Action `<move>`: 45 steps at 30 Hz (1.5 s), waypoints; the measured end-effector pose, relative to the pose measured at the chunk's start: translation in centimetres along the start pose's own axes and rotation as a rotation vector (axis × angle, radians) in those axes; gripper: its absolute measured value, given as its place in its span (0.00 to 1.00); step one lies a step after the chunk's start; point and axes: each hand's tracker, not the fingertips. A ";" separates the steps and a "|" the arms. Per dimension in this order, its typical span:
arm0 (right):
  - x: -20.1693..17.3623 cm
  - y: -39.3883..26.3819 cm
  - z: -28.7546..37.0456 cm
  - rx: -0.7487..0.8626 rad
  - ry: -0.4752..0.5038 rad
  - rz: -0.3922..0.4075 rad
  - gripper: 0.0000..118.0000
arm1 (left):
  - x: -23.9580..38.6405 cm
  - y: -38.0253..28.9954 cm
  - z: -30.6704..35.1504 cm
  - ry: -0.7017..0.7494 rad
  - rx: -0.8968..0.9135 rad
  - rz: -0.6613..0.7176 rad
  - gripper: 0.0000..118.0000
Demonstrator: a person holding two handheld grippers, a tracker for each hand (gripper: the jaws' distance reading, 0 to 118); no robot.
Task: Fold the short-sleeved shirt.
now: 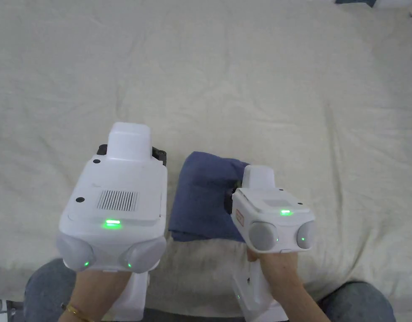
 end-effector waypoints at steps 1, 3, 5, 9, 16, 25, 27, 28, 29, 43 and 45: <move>0.2 -0.5 -0.6 -0.010 -0.011 -0.018 0.01 | 0.1 0.0 -0.2 -0.009 -0.006 0.001 0.03; 0.5 -1.2 -0.9 0.011 -0.002 -0.033 0.01 | 0.3 0.0 -0.5 -0.031 -0.015 0.000 0.17; 0.2 -0.7 -0.4 0.017 -0.009 -0.032 0.01 | 0.1 0.3 -1.0 -0.065 -0.026 -0.004 0.39; 0.6 -0.7 -0.3 0.018 0.000 -0.033 0.01 | -1.5 2.0 -3.4 -0.217 -0.139 0.071 0.79; 1.1 -0.6 -0.3 0.011 0.022 -0.045 0.01 | -6.3 0.5 -11.2 -0.674 -0.546 0.365 1.00; 1.5 -0.4 -0.2 0.002 0.044 -0.065 0.01 | -6.3 -8.3 -17.6 -0.965 -0.884 0.704 1.00; 1.6 -0.4 -0.3 0.001 0.047 -0.065 0.01 | -5.9 -9.0 -18.1 -1.053 -0.870 0.765 1.00; 1.6 -0.3 -0.3 0.000 0.050 -0.065 0.01 | -5.4 -9.0 -18.0 -1.083 -0.864 0.783 1.00; 1.8 -0.2 -0.3 -0.003 0.056 -0.073 0.01 | -4.8 -9.2 -18.2 -1.107 -0.864 0.790 1.00; 8.9 8.3 11.8 0.326 0.027 -0.107 0.01 | -2.0 -6.4 -18.6 -0.867 -0.968 0.660 0.23; 9.7 8.9 13.2 0.358 0.011 -0.111 0.01 | -2.6 -4.7 -18.4 -0.793 -1.019 0.659 0.21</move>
